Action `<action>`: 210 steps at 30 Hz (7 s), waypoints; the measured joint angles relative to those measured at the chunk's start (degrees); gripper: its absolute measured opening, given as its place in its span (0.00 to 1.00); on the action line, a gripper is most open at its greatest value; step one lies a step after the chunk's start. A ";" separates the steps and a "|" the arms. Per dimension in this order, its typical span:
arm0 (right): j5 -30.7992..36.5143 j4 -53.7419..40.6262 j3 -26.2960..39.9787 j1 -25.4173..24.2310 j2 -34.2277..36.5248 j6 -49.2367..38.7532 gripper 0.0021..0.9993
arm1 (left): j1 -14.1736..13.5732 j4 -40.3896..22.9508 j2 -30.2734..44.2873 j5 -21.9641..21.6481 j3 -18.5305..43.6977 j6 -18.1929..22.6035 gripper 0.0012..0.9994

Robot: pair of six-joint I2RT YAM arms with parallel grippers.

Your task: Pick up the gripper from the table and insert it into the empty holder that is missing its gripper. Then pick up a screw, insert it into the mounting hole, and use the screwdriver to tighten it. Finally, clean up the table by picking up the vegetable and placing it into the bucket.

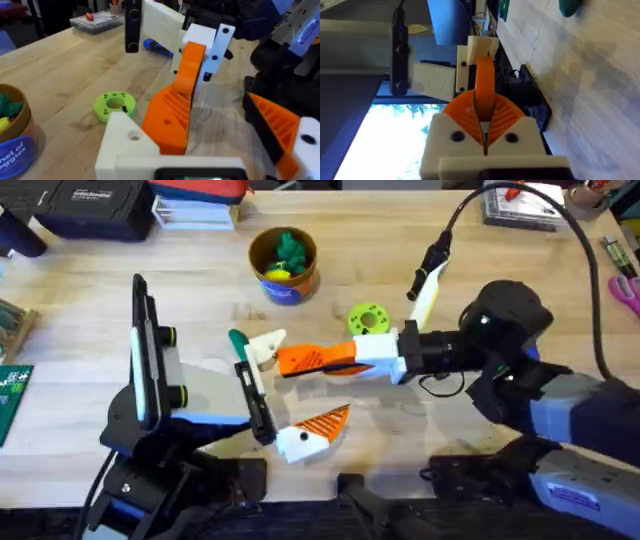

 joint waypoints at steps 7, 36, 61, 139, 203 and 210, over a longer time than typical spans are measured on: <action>0.56 -0.29 1.23 0.13 0.00 0.24 0.01 | 0.00 0.31 0.00 -0.19 0.00 0.04 0.99; -6.68 4.86 15.06 0.15 23.51 0.36 0.01 | 1.90 0.33 0.81 -10.23 0.00 -2.34 0.99; -8.94 5.51 17.52 -0.97 25.55 0.31 0.01 | 1.88 0.35 0.59 -9.94 0.00 -1.53 0.99; 7.83 -23.92 24.95 -9.06 23.18 -23.44 0.99 | -0.11 -0.09 0.27 0.90 0.00 -0.76 0.99; 64.86 -79.92 41.56 8.64 23.61 -62.27 0.01 | -0.11 -0.09 0.28 0.90 0.00 -0.76 0.99; 64.92 -79.94 41.56 8.64 23.62 -62.28 0.01 | -0.11 -0.09 0.27 0.91 0.00 -0.76 0.99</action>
